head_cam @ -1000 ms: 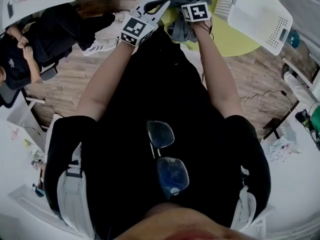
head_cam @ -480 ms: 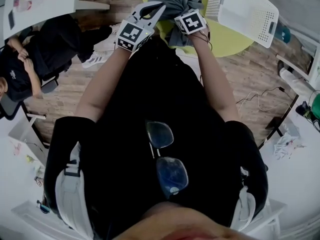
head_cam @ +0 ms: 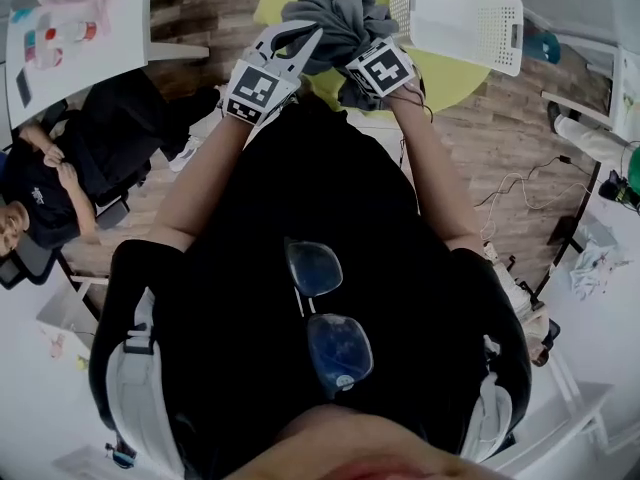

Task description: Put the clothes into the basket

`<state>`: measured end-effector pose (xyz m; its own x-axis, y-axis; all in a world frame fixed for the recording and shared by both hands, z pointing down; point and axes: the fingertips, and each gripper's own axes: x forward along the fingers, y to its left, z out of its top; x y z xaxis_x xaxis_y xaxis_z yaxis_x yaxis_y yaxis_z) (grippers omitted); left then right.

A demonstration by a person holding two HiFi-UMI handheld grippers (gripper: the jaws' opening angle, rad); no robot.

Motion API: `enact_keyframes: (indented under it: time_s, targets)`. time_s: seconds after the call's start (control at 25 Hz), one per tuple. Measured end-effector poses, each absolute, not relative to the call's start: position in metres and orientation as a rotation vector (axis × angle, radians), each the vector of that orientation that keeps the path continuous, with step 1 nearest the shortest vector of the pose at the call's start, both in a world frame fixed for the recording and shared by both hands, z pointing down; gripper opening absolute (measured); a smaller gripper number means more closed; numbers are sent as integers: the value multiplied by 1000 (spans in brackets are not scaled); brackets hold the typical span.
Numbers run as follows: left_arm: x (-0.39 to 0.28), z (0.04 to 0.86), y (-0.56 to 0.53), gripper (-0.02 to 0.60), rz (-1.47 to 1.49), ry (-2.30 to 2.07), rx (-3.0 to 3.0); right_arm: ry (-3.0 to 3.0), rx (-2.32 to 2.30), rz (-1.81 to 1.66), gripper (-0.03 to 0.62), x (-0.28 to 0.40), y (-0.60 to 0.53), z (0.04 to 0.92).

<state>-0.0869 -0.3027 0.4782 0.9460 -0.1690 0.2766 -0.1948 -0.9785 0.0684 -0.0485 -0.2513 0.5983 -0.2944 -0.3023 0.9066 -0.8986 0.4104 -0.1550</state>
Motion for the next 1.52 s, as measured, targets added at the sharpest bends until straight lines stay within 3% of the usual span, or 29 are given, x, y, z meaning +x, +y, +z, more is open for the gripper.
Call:
enact_keyframes:
  time_s: [0.72, 1.52]
  targets:
    - [-12, 383, -270, 9, 238, -137, 3110, -1811, 925, 771, 357, 8, -212, 509]
    - [138, 371, -227, 9, 263, -510, 3071, -1885, 618, 446, 359, 180, -186, 471]
